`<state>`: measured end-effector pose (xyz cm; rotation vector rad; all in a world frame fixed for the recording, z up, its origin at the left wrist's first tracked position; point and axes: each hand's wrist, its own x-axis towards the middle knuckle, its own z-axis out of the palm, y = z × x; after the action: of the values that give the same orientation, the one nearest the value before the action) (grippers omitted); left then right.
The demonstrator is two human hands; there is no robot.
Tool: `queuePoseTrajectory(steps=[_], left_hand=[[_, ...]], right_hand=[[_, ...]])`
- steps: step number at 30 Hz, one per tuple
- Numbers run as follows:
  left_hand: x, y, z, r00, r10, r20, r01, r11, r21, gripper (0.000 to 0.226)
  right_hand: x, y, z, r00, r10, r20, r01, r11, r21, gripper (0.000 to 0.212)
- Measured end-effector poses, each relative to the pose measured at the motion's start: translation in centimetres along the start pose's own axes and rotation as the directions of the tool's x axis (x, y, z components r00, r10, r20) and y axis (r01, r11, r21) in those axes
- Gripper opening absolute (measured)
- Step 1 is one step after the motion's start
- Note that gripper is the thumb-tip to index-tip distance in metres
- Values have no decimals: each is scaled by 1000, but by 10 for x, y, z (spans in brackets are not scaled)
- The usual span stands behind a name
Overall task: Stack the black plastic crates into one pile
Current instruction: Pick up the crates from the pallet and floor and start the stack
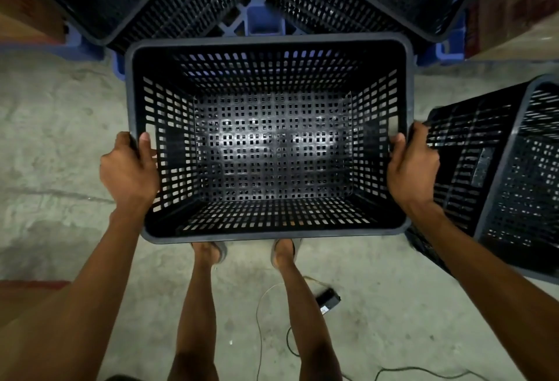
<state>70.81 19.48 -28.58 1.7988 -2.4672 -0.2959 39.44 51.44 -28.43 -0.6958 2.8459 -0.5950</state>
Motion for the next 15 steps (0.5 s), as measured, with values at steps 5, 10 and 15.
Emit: queuePoseTrajectory(steps=[5,10,15], left_hand=[[3,-4,1,999,7,37,-7,1000,0,46],[-1,0,2,992,12,123,5,990,-138,43],[4,-1,6,992,34,119,-22,995,-102,42]], right_hand=[[-3,1,3,999,-36,-13,36,999,21,34],[-3,0,6,1000,16,4,-16,997,71,32],[5,2,7,998,9,58,-12,998,54,28]])
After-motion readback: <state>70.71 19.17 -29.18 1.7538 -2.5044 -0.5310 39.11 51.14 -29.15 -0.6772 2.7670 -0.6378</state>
